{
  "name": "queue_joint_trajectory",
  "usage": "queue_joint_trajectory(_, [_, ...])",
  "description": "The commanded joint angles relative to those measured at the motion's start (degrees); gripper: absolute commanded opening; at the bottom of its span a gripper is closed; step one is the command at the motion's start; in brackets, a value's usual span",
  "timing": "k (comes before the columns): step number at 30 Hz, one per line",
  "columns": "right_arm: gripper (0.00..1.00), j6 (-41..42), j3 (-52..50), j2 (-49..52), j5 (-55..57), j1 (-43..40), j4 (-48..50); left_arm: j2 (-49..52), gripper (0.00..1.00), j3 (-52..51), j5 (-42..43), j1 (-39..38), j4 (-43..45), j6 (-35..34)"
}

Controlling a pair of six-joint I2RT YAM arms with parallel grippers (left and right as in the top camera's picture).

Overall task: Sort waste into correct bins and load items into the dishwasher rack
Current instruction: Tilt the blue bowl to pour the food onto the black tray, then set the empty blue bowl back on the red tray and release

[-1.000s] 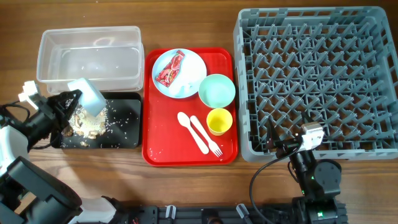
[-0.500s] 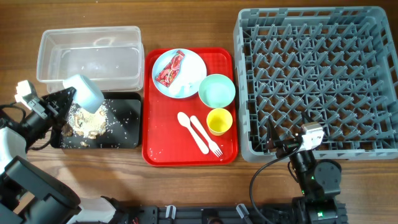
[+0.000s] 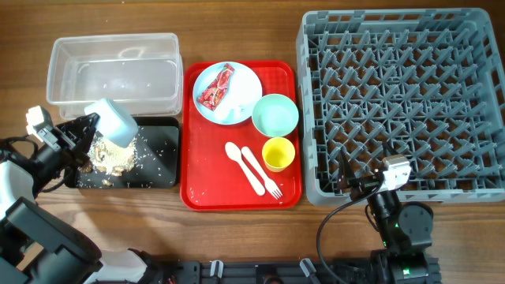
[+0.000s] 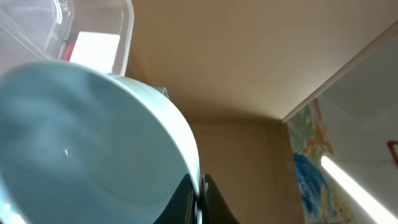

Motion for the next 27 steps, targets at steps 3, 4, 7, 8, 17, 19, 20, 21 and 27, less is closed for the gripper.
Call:
queue_joint_trajectory(3, [1.00, -0.39, -0.07, -0.04, -0.55, -0.13, 0.20, 0.09, 0.04, -0.11, 1.70, -3.72, -3.54, 0.50])
queue_joint_trajectory(4, [0.99, -0.39, -0.07, -0.04, -0.55, -0.11, 0.20, -0.26, 0.04, -0.11, 1.53, -5.46, -3.34, 0.52])
queue_joint_trajectory(7, [1.00, -0.37, -0.07, -0.04, -0.55, -0.13, 0.20, -1.90, 0.04, -0.11, 1.29, -10.25, 1.95, 0.50])
queue_joint_trajectory(8, [1.00, -0.37, -0.07, -0.04, -0.55, -0.11, 0.20, -2.58, 0.04, -0.11, -0.52, -11.32, 3.23, 0.48])
queue_joint_trajectory(17, [1.00, -0.37, -0.07, -0.04, -0.55, -0.11, 0.20, -3.56, 0.04, -0.11, 1.73, -13.09, 2.86, 0.28])
queue_joint_trajectory(19, [1.00, -0.37, -0.07, -0.02, -0.55, -0.11, 0.20, -3.48, 0.04, -0.11, 0.50, -11.28, 7.37, -2.01])
queue_joint_trajectory(20, [1.00, -0.37, -0.07, -0.04, -0.55, -0.11, 0.20, -3.52, 0.04, -0.11, 1.79, -10.12, 4.28, -6.73])
queue_joint_trajectory(21, [1.00, -0.37, -0.07, -0.02, -0.55, -0.11, 0.20, -3.63, 0.04, -0.11, 1.73, -10.14, 2.40, -5.92])
queue_joint_trajectory(27, [1.00, -0.37, -0.07, -0.04, -0.55, -0.11, 0.20, -4.35, 0.04, -0.11, -8.90, -13.73, -5.16, 0.96])
